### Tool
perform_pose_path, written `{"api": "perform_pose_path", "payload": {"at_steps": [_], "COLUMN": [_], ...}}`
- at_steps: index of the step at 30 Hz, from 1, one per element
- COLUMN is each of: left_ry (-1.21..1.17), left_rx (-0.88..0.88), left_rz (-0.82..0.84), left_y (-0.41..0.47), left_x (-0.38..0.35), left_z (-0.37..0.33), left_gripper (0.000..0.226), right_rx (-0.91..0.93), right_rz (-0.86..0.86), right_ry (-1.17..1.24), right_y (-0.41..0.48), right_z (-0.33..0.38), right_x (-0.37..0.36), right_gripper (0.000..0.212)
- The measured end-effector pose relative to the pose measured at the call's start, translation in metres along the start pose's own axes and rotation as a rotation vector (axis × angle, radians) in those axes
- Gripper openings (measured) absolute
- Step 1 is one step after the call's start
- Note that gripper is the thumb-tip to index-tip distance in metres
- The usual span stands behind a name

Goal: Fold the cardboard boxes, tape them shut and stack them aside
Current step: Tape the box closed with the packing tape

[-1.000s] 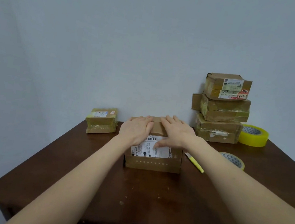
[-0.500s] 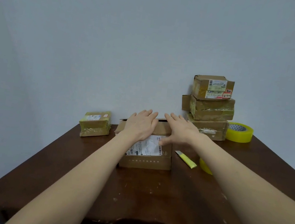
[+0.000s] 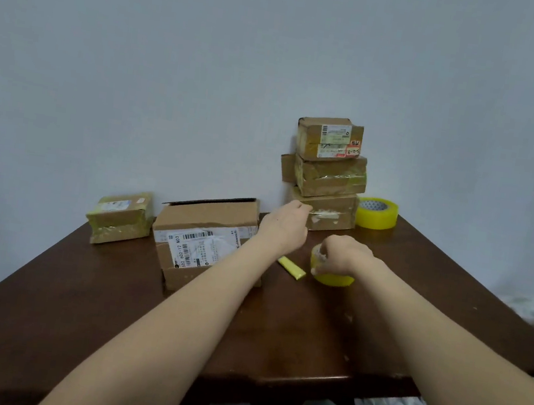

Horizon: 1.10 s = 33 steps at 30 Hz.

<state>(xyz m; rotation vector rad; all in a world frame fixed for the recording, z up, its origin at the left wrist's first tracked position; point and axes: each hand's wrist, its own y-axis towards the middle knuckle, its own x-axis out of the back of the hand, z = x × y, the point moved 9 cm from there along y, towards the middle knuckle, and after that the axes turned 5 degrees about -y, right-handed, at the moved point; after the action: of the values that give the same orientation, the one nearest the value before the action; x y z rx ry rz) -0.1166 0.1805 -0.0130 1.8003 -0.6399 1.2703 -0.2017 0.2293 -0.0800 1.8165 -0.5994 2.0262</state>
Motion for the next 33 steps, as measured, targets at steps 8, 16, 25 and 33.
{"api": "perform_pose_path", "payload": {"at_steps": [8, 16, 25, 33], "left_ry": [-0.212, -0.616, -1.000, -1.010], "left_rx": [-0.009, 0.247, 0.427, 0.528], "left_rz": [-0.110, -0.186, -0.438, -0.419], "left_y": [0.007, 0.017, -0.005, -0.021], "left_x": [0.013, 0.095, 0.142, 0.139], "left_z": [0.007, 0.069, 0.160, 0.202], "left_gripper": [0.051, 0.048, 0.029, 0.014], "right_rx": [0.058, 0.372, 0.586, 0.640], "right_rz": [-0.149, -0.443, -0.415, -0.388], "right_ry": [0.106, 0.637, 0.759, 0.751], "right_y": [0.008, 0.008, 0.013, 0.028], "right_z": [-0.010, 0.048, 0.136, 0.170], "right_x": [0.014, 0.128, 0.173, 0.166], "right_gripper": [0.036, 0.019, 0.025, 0.024]}}
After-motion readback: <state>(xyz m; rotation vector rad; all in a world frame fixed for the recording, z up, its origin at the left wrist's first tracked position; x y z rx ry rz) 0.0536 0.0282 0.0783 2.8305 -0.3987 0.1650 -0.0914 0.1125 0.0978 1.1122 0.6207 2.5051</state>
